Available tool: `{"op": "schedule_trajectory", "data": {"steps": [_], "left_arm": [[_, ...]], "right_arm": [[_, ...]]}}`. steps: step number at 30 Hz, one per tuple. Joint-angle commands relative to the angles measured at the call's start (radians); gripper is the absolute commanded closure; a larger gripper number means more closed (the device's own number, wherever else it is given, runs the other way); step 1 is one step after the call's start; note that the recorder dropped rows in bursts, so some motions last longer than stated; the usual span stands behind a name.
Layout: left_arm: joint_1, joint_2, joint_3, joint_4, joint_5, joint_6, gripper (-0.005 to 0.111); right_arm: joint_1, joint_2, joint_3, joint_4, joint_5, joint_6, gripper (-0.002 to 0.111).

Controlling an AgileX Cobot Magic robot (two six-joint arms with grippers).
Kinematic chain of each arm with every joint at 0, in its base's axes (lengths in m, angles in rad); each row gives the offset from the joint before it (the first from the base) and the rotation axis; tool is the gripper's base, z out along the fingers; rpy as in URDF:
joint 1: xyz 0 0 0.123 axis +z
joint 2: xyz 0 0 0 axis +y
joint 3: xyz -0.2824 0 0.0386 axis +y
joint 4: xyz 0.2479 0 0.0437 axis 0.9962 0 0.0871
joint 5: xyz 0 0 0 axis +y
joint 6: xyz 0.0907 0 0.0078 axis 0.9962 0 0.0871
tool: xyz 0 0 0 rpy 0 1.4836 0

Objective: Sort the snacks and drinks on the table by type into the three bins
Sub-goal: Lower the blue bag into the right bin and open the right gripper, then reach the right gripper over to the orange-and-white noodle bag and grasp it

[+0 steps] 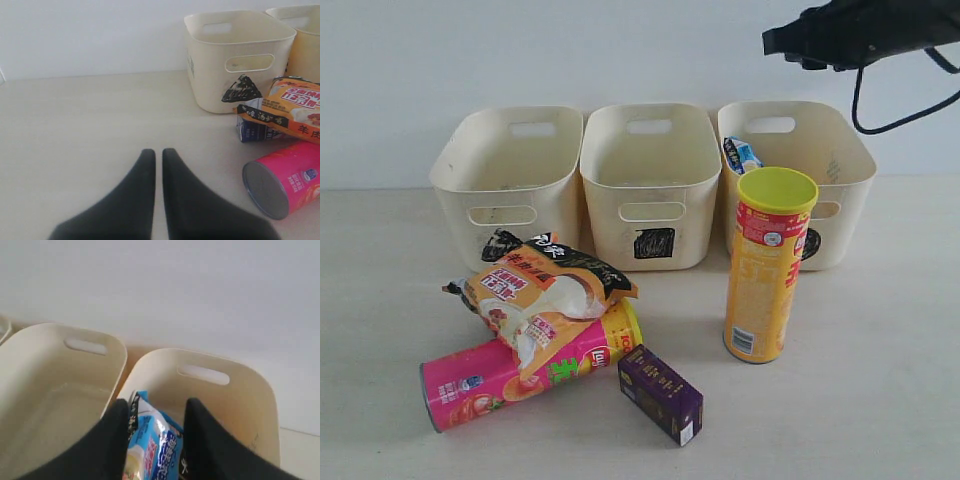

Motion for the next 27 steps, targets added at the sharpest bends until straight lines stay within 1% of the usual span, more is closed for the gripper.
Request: {"op": "schedule_trajectory", "data": {"steps": [1,5,8,15,18,20,24,27], "left_arm": [[0.002,-0.004,-0.003,0.0,-0.004,0.0,0.102],[0.002,-0.004,-0.003,0.0,-0.004,0.0,0.102],[0.002,-0.004,-0.003,0.0,-0.004,0.0,0.102],[0.002,-0.004,-0.003,0.0,-0.004,0.0,0.102],[0.002,-0.004,-0.003,0.0,-0.004,0.0,0.102],[0.002,-0.004,-0.003,0.0,-0.004,0.0,0.102],[0.002,-0.004,-0.003,0.0,-0.004,0.0,0.102],[0.002,-0.004,-0.003,0.0,-0.004,0.0,0.102]], "right_arm": [[0.004,-0.065,-0.005,-0.026,0.157,-0.093,0.109],[0.046,-0.098,-0.005,-0.068,0.207,-0.106,0.108],[0.098,-0.104,-0.005,-0.113,0.231,-0.106,0.108],[0.256,-0.104,-0.005,-0.148,0.315,-0.102,0.108],[0.335,-0.104,-0.005,-0.211,0.365,-0.073,0.108],[0.39,-0.102,-0.003,-0.292,0.383,-0.017,0.108],[0.512,-0.098,-0.003,-0.515,0.39,0.179,0.108],[0.585,-0.098,-0.003,-0.642,0.397,0.3,0.108]]}}
